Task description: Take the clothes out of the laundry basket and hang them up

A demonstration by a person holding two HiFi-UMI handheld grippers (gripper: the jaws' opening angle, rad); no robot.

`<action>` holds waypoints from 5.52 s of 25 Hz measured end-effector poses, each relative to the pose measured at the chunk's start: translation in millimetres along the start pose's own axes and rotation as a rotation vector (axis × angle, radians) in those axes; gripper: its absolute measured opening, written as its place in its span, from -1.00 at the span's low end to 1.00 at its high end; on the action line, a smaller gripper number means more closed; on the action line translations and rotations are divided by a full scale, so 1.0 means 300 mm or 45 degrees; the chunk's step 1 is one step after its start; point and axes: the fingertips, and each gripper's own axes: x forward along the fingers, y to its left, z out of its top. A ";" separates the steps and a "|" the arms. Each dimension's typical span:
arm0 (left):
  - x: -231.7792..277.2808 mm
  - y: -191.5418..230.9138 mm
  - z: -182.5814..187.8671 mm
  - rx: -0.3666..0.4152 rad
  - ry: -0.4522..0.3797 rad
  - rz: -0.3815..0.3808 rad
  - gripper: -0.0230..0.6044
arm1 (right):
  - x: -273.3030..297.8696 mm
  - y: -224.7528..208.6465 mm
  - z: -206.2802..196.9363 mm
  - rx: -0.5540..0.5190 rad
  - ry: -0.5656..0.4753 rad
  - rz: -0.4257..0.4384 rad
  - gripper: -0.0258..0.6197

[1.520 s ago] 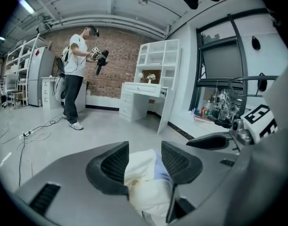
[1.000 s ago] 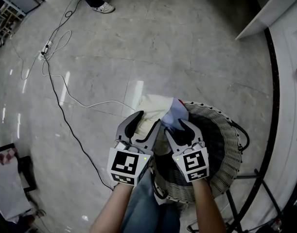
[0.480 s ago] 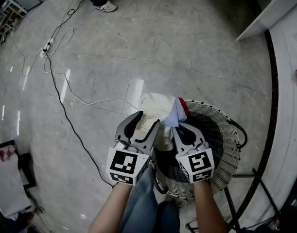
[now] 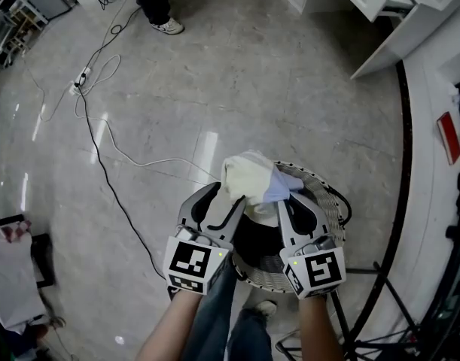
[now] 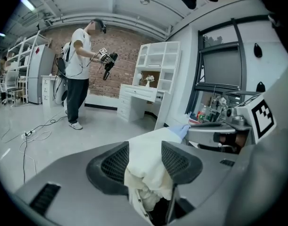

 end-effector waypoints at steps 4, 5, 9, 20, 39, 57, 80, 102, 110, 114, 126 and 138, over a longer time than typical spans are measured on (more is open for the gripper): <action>-0.097 -0.090 0.140 0.000 -0.026 -0.022 -0.22 | -0.146 -0.024 0.200 -0.022 -0.056 -0.048 -0.85; -0.119 -0.114 0.172 0.003 -0.029 -0.030 -0.22 | -0.185 -0.031 0.248 -0.024 -0.070 -0.062 -0.85; -0.193 -0.198 0.296 0.006 -0.038 -0.064 -0.22 | -0.329 -0.062 0.436 -0.022 -0.135 -0.125 -0.85; -0.363 -0.471 0.588 0.107 -0.065 -0.240 -0.22 | -0.713 -0.038 0.902 -0.068 -0.299 -0.239 -0.85; -0.338 -0.851 0.606 0.306 0.007 -0.512 -0.22 | -1.207 0.086 1.369 -0.136 -0.624 -0.303 -0.85; -0.392 -1.016 0.651 0.378 0.017 -0.678 -0.84 | -1.517 -0.033 1.235 -0.054 -0.648 -0.610 -0.85; -0.756 -1.886 1.169 0.465 -0.406 -1.143 -0.84 | -2.371 -0.128 0.884 0.040 -0.662 -1.342 -0.84; -1.114 -2.930 0.843 0.543 -0.344 -1.592 -0.84 | -3.401 -0.073 0.421 0.151 -0.582 -1.867 -0.84; -1.086 -3.129 0.729 0.601 -0.244 -1.695 -0.84 | -3.554 -0.109 0.283 0.232 -0.519 -2.038 -0.84; -1.040 -3.200 0.663 0.628 -0.172 -1.757 -0.84 | -3.582 -0.138 0.209 0.294 -0.431 -2.118 -0.84; -0.803 -3.329 0.408 0.789 0.070 -1.850 -0.84 | -3.550 -0.279 -0.044 0.539 -0.092 -2.285 -0.83; -0.683 -3.353 0.262 0.935 0.230 -1.814 -0.83 | -3.529 -0.350 -0.174 0.716 0.020 -2.293 -0.78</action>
